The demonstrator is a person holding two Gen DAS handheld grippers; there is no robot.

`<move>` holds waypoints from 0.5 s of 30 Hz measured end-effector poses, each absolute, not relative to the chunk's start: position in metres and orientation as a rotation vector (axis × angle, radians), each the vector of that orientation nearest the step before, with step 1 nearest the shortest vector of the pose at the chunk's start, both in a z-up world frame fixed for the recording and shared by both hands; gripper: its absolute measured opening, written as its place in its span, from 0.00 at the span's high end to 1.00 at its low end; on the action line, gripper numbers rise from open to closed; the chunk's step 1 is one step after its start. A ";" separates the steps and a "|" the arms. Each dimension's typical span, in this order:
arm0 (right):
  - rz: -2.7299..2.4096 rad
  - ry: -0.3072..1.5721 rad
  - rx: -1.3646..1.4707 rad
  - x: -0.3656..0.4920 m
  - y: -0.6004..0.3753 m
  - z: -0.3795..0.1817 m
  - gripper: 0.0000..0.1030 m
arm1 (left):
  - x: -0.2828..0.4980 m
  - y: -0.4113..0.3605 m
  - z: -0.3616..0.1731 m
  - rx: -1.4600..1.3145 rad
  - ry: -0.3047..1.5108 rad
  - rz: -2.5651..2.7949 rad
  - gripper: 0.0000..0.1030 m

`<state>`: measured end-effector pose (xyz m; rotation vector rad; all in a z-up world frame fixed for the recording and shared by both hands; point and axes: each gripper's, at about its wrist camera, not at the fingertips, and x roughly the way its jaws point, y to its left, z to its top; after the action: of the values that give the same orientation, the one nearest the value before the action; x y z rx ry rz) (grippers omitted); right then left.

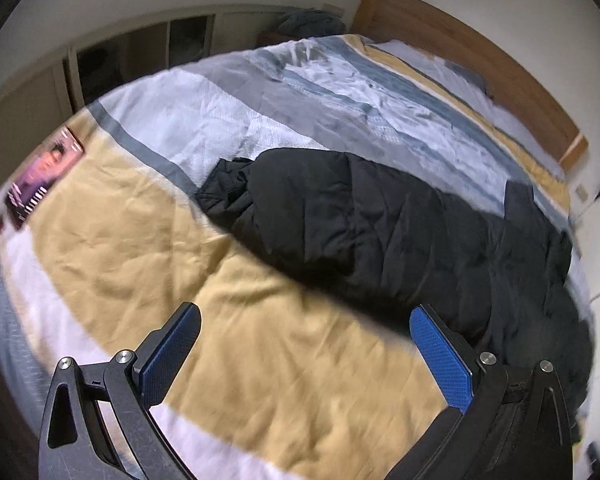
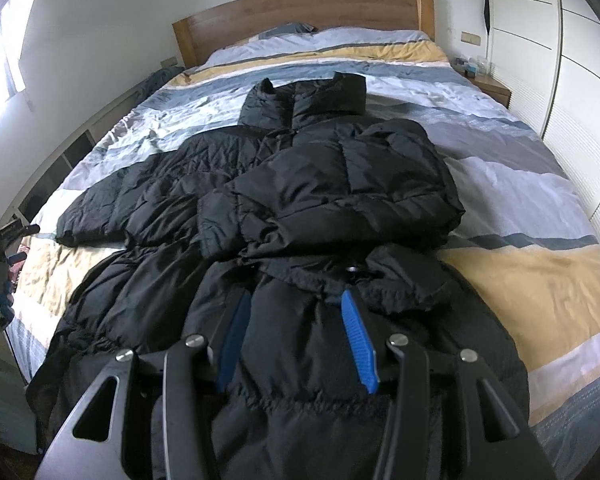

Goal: Fold large clothes
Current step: 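Grasp the other sleeve cuff with the left gripper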

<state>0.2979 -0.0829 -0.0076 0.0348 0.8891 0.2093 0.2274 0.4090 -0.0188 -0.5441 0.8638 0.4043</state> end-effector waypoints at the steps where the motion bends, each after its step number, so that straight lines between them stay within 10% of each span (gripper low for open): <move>1: 0.204 0.892 0.035 0.300 -0.084 -0.009 0.55 | 0.232 0.412 -0.022 -0.564 0.863 0.399 0.01; 15: 0.125 0.936 0.034 0.325 -0.110 -0.035 0.55 | 0.278 0.453 -0.094 -0.888 0.867 0.426 0.01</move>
<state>0.3249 -0.1100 -0.0353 0.0336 0.9359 0.1252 0.2782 0.4528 -0.0944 -0.8875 0.8667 0.4264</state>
